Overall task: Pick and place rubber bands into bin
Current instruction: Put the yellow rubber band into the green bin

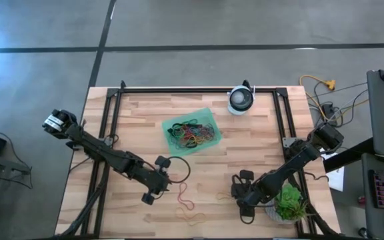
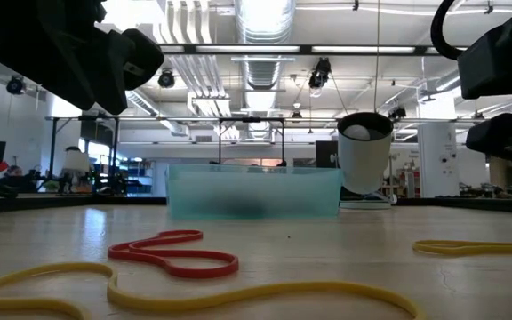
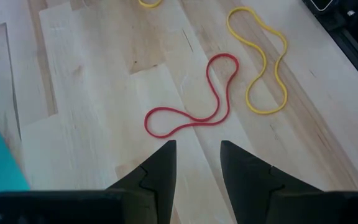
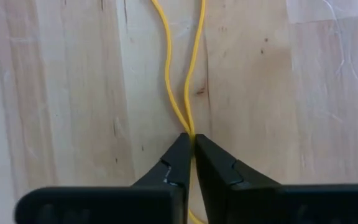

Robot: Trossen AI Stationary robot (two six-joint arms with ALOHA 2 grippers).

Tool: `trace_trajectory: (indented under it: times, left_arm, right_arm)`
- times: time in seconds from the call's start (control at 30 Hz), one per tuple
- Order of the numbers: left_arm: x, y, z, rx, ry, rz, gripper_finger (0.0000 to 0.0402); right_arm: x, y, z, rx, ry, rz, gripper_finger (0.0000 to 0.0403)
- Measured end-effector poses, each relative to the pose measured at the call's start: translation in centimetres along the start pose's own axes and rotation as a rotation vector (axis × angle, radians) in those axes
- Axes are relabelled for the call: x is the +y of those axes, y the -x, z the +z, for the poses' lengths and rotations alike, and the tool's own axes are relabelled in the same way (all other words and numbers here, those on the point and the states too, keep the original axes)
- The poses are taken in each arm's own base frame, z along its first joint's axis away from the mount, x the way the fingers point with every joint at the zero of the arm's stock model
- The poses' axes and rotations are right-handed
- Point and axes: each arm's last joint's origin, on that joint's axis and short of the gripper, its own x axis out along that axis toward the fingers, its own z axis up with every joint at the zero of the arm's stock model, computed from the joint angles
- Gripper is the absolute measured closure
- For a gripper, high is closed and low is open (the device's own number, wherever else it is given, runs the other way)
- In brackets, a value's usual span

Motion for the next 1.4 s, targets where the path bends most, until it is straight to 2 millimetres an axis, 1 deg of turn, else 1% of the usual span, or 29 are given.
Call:
trace_trajectory:
  times: [0.1,0.23,0.33,0.47,0.57,0.73,1.03,1.23,1.4]
  left_arm:
    - [0.0,0.0,0.0,0.0,0.0,0.0,0.0292]
    - [0.0,0.0,0.0,0.0,0.0,0.0,0.0292]
    - [0.0,0.0,0.0,0.0,-0.001,0.0,0.0292]
    - [0.0,0.0,0.0,0.0,-0.001,0.0,0.0292]
    - [0.0,0.0,0.0,0.0,-0.001,0.0,0.0292]
    - [0.0,0.0,0.0,0.0,-0.001,0.0,0.0292]
    - [0.0,0.0,0.0,0.0,-0.001,0.0,0.0292]
    - [0.0,0.0,0.0,0.001,-0.001,0.0,0.0292]
    - [0.0,0.0,0.0,0.001,-0.001,-0.001,0.0292]
  right_arm:
    - [-0.1,0.0,0.0,-0.014,0.006,-0.018,0.0392]
    - [-0.1,0.3,0.1,-0.046,0.014,-0.042,0.0394]
    - [0.0,0.9,0.5,-0.074,0.063,-0.079,0.0394]
    - [0.6,1.9,1.8,-0.143,0.146,-0.155,0.0394]
    - [1.2,3.3,3.1,-0.224,0.176,-0.192,0.0394]
    - [1.8,4.9,4.3,-0.296,0.228,-0.274,0.0394]
    - [2.2,7.5,6.0,-0.46,0.3,-0.493,0.0394]
    - [2.1,8.6,7.3,-0.557,0.313,-0.63,0.0394]
    - [1.2,9.4,8.8,-0.593,0.294,-0.719,0.0394]
